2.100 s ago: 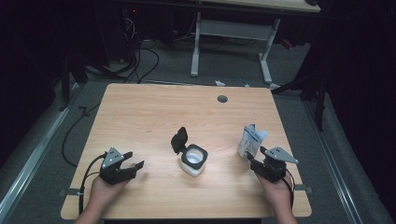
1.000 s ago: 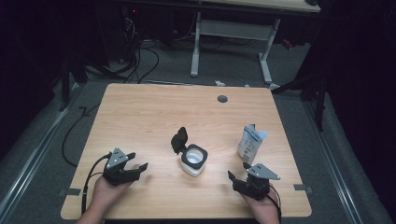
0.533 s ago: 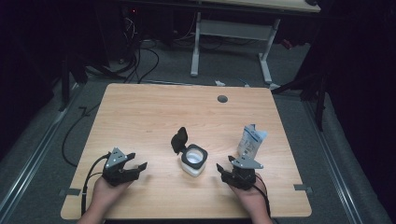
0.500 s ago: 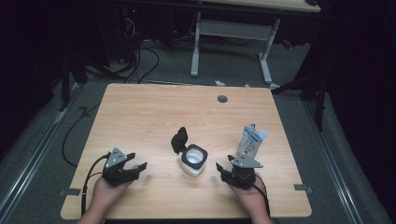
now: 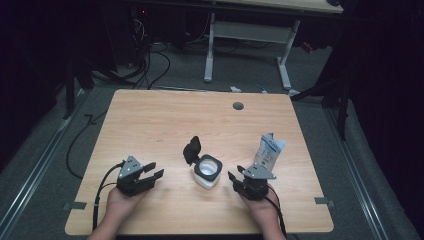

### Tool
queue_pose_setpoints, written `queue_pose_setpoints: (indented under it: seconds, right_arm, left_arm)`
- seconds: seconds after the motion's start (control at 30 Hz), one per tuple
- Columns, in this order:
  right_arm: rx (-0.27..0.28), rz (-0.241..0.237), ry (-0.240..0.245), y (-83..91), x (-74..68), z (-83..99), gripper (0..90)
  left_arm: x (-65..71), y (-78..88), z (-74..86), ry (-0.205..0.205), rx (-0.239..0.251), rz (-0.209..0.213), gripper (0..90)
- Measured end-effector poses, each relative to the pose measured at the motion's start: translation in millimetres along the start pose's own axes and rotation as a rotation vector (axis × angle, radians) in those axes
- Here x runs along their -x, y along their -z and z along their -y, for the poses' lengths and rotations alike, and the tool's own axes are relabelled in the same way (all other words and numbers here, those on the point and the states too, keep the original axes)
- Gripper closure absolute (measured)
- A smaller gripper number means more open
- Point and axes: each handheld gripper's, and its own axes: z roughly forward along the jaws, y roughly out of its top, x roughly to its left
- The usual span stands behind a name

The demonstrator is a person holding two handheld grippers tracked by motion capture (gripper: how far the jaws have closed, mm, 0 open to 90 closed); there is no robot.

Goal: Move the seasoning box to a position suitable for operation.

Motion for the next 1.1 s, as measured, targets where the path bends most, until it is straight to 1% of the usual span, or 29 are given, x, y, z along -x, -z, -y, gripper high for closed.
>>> queue_pose_setpoints:
  seconds: [0.1, 0.2, 0.27, 0.3, 0.37, 0.43, 0.57, 0.63, 0.67, 0.73, 0.8, 0.93, 1.0, 1.1]
  right_arm:
    - [0.014, -0.007, 0.009, 2.9, -3.4, 3.9, 60.4]
    - [0.015, -0.020, 0.013, 3.5, -5.1, 6.2, 60.7]
    - [0.017, -0.025, 0.016, 2.6, -6.1, 6.8, 60.9]
    - [0.014, -0.030, 0.015, 1.9, -6.5, 7.1, 60.9]
    - [0.010, -0.033, 0.019, -0.4, -8.1, 8.4, 61.6]
    - [0.006, -0.038, 0.017, -2.7, -9.6, 9.8, 59.8]
    - [0.002, -0.033, 0.025, -4.6, -10.7, 9.8, 58.4]
    - [0.001, -0.038, 0.021, -4.0, -11.0, 9.7, 58.6]
    - [0.005, -0.034, 0.023, -3.7, -11.6, 10.1, 58.6]
    - [0.004, -0.036, 0.027, -2.7, -12.6, 11.0, 59.0]
    - [0.004, -0.036, 0.030, -1.1, -13.4, 12.1, 59.2]
    - [0.003, -0.037, 0.030, 1.1, -13.0, 12.8, 59.3]
    - [0.004, -0.039, 0.031, 1.6, -13.2, 13.3, 59.5]
    - [0.008, -0.044, 0.031, 2.2, -14.1, 12.9, 59.7]
  left_arm:
    - [10.2, -7.3, -10.2, -0.014, 0.002, 0.016, 68.6]
    - [18.0, -13.2, -20.4, -0.025, 0.008, 0.012, 75.9]
    - [21.8, -17.7, -28.2, -0.011, 0.023, 0.013, 79.5]
    - [22.9, -20.3, -32.6, -0.010, 0.018, 0.015, 80.9]
    - [23.7, -23.9, -38.3, 0.000, 0.025, 0.016, 84.4]
    - [24.1, -27.1, -45.3, -0.002, 0.032, 0.021, 85.7]
    - [26.0, -29.7, -54.7, -0.011, 0.056, 0.009, 89.2]
    - [26.4, -29.5, -56.0, -0.003, 0.066, 0.013, 89.5]
    - [26.1, -29.0, -56.3, -0.003, 0.066, 0.006, 89.4]
    - [25.2, -28.5, -57.2, 0.013, 0.068, 0.011, 89.4]
    - [25.2, -27.8, -58.2, 0.020, 0.077, 0.011, 89.6]
    - [27.9, -26.5, -60.0, 0.015, 0.084, 0.003, 89.8]
    - [28.6, -27.0, -60.8, 0.019, 0.079, 0.004, 89.7]
    - [29.8, -27.9, -63.6, 0.015, 0.073, 0.002, 89.6]
